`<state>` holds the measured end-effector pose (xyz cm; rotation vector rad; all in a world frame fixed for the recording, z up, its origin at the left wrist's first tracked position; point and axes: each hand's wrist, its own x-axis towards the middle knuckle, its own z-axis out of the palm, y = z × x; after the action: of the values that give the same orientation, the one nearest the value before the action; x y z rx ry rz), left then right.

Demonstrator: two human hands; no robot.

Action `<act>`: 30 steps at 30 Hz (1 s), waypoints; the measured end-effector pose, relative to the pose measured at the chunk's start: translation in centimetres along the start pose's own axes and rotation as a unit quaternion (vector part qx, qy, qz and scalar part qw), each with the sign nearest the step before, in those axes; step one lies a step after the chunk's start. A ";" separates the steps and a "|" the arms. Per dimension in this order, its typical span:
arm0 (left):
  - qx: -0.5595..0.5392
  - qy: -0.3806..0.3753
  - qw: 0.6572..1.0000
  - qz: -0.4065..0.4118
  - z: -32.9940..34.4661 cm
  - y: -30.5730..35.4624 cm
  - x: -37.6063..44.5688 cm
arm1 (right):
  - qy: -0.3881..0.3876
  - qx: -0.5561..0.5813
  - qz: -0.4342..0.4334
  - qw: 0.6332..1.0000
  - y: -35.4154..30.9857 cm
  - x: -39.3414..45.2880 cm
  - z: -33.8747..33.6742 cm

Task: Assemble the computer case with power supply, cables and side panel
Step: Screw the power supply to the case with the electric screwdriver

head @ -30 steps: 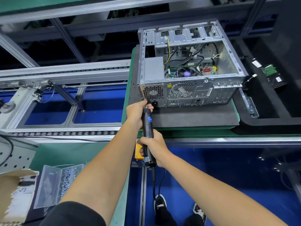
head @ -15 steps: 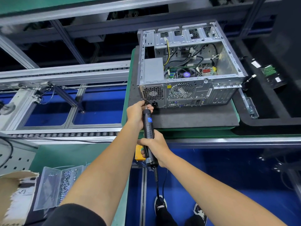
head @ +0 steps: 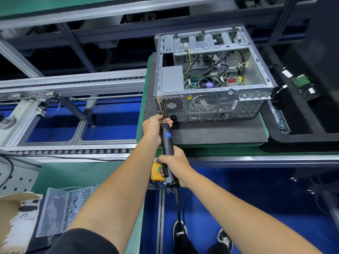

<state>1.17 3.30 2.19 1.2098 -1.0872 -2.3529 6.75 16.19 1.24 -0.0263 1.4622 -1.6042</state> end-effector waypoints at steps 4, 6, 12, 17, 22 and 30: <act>0.001 0.011 1.000 0.001 0.1 -0.1 0.0 | -0.004 -0.001 0.001 1.000 -0.2 -0.1 -0.1; -0.003 0.014 1.000 0.001 0.1 -0.1 0.1 | 0.003 -0.005 0.000 1.000 -0.2 -0.1 0.0; 0.010 0.018 1.000 0.007 0.1 -0.2 0.1 | 0.016 -0.012 0.003 1.000 -0.2 0.0 0.2; 0.021 0.014 1.000 0.004 0.0 0.1 0.2 | 0.014 0.005 0.007 1.000 0.1 0.1 0.5; 0.020 0.007 1.000 0.002 -0.1 0.2 0.0 | 0.020 -0.001 0.007 1.000 0.1 0.2 0.7; 0.007 0.007 1.000 -0.004 -0.1 0.2 0.0 | 0.022 -0.009 0.001 1.000 0.1 0.3 0.6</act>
<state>1.23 3.18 2.32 1.2359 -1.0983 -2.3423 6.94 15.56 1.14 -0.0011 1.5102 -1.5983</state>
